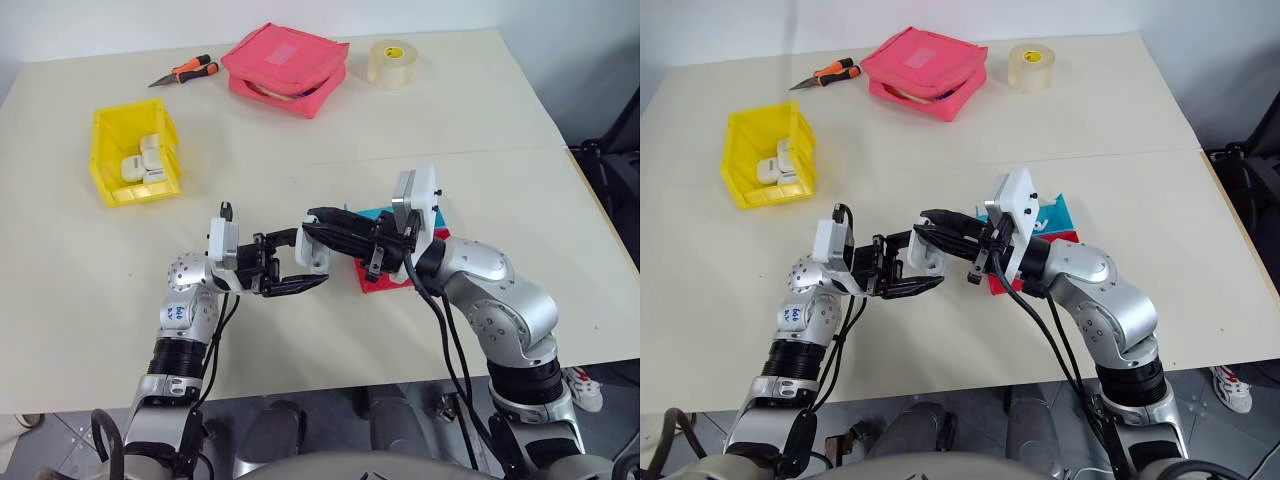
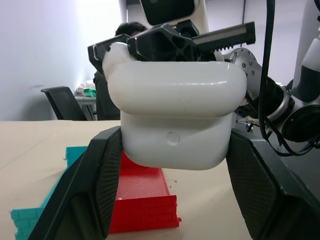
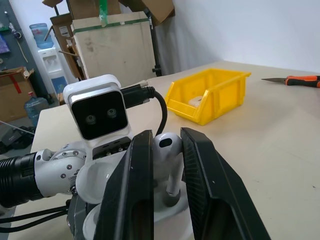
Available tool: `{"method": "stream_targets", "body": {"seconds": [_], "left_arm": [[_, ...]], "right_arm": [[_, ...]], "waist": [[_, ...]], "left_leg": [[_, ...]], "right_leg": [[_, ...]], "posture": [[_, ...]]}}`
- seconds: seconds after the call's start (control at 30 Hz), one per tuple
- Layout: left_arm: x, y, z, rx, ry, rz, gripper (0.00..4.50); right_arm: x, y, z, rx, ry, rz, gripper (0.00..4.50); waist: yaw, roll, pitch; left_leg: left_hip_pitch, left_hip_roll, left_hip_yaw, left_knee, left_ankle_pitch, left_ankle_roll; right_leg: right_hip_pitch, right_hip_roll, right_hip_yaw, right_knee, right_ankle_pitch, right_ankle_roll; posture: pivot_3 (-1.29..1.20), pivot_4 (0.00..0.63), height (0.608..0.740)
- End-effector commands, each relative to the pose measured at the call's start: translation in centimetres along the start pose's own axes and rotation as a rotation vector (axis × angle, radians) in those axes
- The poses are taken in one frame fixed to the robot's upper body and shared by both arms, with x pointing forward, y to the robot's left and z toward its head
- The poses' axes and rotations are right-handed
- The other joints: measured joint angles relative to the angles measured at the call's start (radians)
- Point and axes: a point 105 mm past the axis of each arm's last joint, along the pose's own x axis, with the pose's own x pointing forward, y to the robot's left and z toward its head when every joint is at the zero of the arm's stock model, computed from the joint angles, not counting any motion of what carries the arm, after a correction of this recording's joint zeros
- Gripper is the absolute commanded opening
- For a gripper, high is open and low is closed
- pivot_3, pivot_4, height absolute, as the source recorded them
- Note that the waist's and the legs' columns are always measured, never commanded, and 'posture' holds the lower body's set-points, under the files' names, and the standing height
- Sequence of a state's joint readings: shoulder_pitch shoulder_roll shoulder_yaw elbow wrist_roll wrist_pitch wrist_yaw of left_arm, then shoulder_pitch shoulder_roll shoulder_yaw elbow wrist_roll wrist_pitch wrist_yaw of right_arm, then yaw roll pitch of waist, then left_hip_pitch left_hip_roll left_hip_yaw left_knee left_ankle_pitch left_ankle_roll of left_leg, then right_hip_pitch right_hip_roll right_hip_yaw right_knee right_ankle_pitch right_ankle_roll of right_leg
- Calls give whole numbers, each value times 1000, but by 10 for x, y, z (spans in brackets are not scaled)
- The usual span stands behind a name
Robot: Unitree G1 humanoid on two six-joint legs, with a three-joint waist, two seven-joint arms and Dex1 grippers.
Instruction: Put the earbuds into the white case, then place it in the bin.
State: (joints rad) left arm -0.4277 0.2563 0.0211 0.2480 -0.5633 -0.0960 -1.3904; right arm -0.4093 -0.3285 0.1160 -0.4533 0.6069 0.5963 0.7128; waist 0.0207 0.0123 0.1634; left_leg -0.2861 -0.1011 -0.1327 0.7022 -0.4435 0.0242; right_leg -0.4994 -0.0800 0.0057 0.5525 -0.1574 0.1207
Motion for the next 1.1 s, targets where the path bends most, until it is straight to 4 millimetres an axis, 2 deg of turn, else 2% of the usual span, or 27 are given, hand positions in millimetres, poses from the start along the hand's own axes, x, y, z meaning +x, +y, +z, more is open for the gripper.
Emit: {"method": "stream_targets", "body": {"seconds": [0.03, 0.53, 1.1], "left_arm": [[13, 0, 20, 79, -50, -61, 2767], [13, 4, 23, 74, -41, -43, 2767], [12, 7, 25, 121, -24, -26, 2767]], "right_arm": [[-2, 1, -8, 4, 20, -2, 450], [-25, 7, -31, -24, 146, 14, 450], [-34, 3, -31, -72, 219, 38, 450]], "waist": [[0, 0, 0], [2, 0, 0], [4, 0, 0]], "left_leg": [[0, 0, 0, 0, 0, 0], [0, 0, 0, 0, 0, 0], [0, 0, 0, 0, 0, 0]], "right_leg": [[0, 0, 0, 0, 0, 0], [0, 0, 0, 0, 0, 0], [0, 0, 0, 0, 0, 0]], "posture": [[0, 150, 740], [0, 150, 740], [0, 150, 740]]}}
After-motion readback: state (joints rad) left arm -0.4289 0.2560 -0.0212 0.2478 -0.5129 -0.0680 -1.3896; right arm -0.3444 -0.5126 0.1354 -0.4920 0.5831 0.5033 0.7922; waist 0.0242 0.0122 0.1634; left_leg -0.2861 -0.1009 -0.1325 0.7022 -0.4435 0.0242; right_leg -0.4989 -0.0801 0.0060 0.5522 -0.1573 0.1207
